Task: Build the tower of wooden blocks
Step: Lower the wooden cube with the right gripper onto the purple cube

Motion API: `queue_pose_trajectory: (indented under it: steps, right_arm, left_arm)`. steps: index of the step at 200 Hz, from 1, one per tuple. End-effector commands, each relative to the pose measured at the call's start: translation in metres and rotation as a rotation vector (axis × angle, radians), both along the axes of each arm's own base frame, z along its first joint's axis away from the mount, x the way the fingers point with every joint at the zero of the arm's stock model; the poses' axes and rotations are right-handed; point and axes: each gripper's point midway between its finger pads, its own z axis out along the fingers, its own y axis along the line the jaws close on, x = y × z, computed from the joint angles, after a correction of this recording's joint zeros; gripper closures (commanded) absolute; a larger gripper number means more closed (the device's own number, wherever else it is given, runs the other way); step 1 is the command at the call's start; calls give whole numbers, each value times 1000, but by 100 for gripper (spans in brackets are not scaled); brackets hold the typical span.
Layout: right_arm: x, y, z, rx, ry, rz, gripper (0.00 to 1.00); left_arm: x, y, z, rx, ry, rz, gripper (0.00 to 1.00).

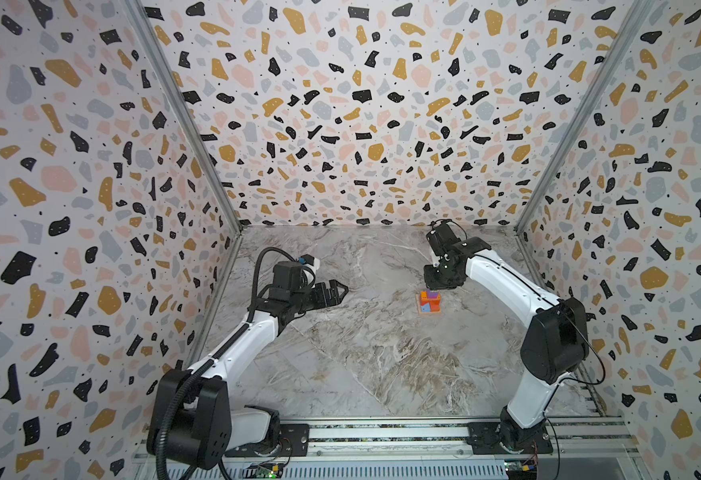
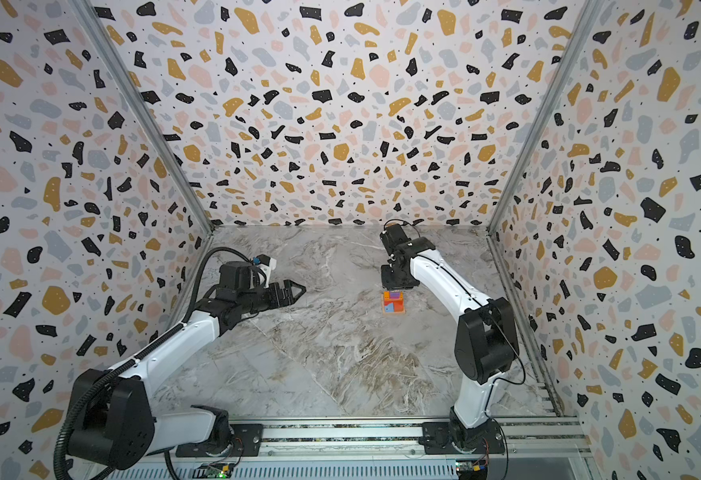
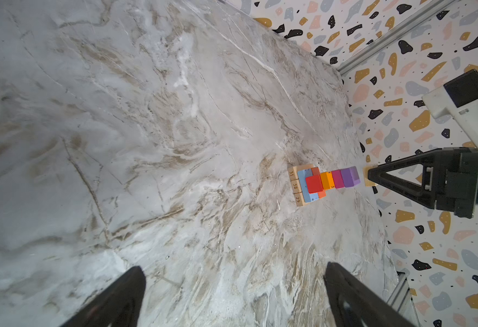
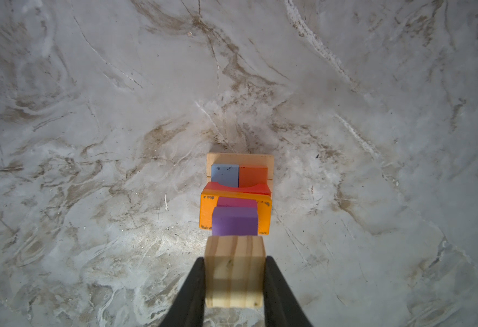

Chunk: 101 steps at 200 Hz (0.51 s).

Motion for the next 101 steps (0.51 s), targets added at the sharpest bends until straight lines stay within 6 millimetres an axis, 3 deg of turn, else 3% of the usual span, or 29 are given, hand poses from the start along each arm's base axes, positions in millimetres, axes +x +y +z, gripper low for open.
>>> queue_pose_trajectory:
  steps: [1, 101]
  right_arm:
    - [-2, -1, -1, 3, 6, 6, 78]
    - [0, 0, -6, -1, 11, 5, 78]
  left_arm:
    - [0, -1, 6, -17, -29, -6, 0]
    - [0, -1, 6, -16, -30, -7, 0]
